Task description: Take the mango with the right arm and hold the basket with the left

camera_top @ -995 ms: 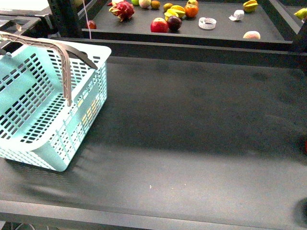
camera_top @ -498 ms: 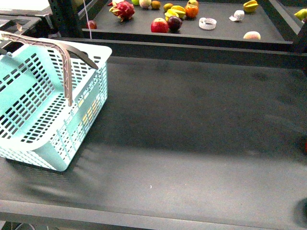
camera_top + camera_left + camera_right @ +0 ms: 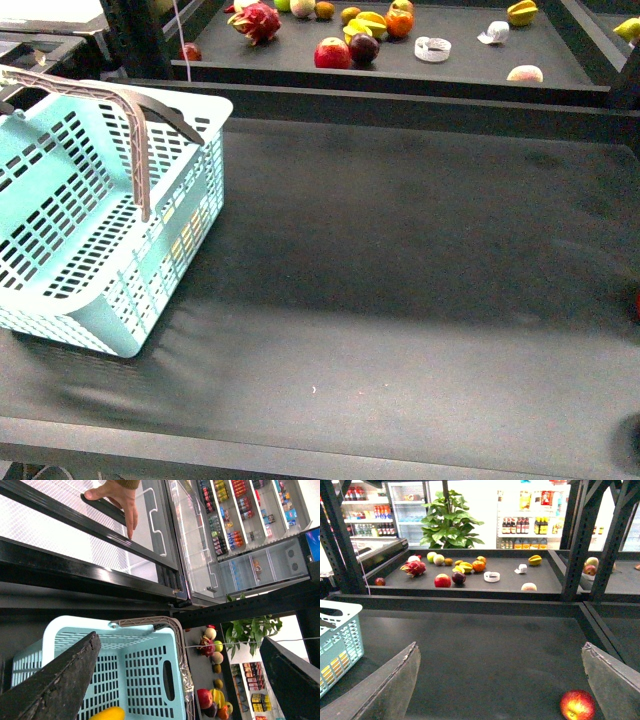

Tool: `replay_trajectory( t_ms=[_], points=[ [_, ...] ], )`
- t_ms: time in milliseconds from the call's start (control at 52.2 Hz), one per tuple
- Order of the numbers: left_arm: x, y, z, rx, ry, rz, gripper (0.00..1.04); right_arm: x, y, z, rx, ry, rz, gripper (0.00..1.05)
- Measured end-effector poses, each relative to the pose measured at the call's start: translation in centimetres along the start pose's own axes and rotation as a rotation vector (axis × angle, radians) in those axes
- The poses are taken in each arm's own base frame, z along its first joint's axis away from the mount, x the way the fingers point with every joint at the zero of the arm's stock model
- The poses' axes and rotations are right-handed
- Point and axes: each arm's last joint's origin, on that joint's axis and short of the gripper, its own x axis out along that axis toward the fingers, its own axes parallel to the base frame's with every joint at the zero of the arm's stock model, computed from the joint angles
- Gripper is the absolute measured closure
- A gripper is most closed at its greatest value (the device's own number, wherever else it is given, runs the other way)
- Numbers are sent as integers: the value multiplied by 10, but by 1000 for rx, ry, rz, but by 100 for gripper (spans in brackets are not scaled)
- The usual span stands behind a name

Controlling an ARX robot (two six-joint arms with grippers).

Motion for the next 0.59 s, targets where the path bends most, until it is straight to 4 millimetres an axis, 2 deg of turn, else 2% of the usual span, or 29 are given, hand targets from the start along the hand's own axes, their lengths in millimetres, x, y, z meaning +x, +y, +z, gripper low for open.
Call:
replay_trajectory(
  t_ms=[38, 96, 191, 287, 498, 593],
  points=[
    [0, 1, 0, 8, 5, -4, 9, 0, 0, 0, 0, 0, 0, 8],
    [-4, 4, -2, 231, 172, -251, 20, 0, 0, 0, 0, 0, 0, 8],
    [-26, 4, -16, 615, 300, -577, 38, 0, 0, 0, 0, 0, 0, 8],
    [-49, 5, -27, 901, 238, -678, 58, 0, 0, 0, 0, 0, 1, 8],
    [-81, 18, -46, 1033, 204, -698, 101, 0, 0, 0, 0, 0, -1, 8],
    [-91, 18, -47, 1042, 193, -694, 103, 0, 0, 0, 0, 0, 1, 8]
  ],
)
